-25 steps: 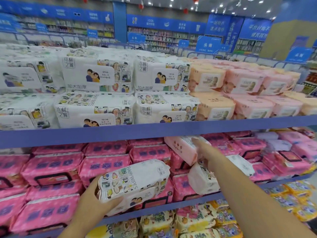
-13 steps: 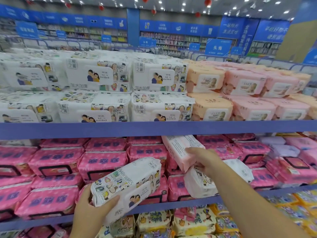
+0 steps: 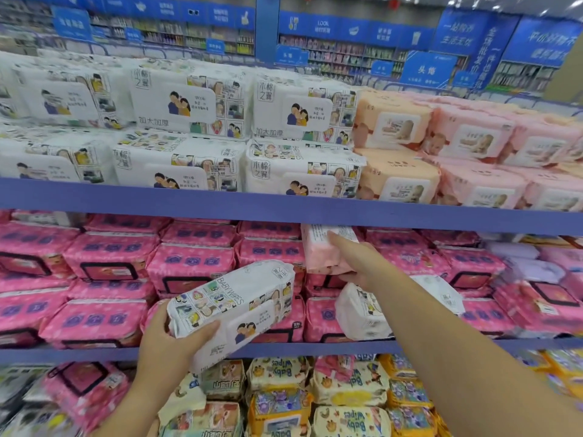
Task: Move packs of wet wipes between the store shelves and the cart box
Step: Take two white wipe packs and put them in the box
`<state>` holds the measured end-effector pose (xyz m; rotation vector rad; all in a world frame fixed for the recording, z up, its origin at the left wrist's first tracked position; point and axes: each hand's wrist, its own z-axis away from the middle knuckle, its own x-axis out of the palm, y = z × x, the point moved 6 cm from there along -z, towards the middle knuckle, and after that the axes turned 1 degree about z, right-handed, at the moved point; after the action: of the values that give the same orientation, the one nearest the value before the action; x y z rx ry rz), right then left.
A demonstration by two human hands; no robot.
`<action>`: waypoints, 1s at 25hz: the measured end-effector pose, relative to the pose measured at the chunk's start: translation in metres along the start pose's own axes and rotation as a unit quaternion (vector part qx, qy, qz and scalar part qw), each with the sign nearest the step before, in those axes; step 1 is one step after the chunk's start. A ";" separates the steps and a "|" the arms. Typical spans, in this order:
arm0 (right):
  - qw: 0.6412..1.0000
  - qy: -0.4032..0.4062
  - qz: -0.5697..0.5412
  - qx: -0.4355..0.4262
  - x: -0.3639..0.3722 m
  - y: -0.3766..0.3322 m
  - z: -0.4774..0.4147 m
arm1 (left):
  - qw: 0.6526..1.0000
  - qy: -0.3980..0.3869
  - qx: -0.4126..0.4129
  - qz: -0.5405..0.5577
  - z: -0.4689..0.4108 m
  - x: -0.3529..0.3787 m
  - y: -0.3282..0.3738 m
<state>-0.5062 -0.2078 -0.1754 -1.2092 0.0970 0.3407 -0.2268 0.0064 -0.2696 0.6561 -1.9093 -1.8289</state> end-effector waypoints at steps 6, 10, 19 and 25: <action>0.880 -0.042 0.453 -0.137 -0.105 0.038 0.028 | 1.000 -0.009 -0.009 -0.016 0.000 -0.001 0.001; 0.700 -0.070 0.687 -0.180 -0.120 0.070 0.000 | 0.999 -0.012 -0.028 -0.043 0.000 -0.002 0.006; 0.714 -0.051 0.677 -0.170 -0.100 0.075 0.024 | 0.952 0.123 -0.202 0.194 0.053 -0.033 -0.037; 0.886 -0.127 0.439 -0.076 -0.033 0.125 0.096 | 0.925 0.119 -0.237 0.271 0.112 -0.093 -0.078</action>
<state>-0.5861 -0.0867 -0.2450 -1.2060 0.4006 1.3201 -0.2145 0.1492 -0.3508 0.1486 -1.2478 -1.6549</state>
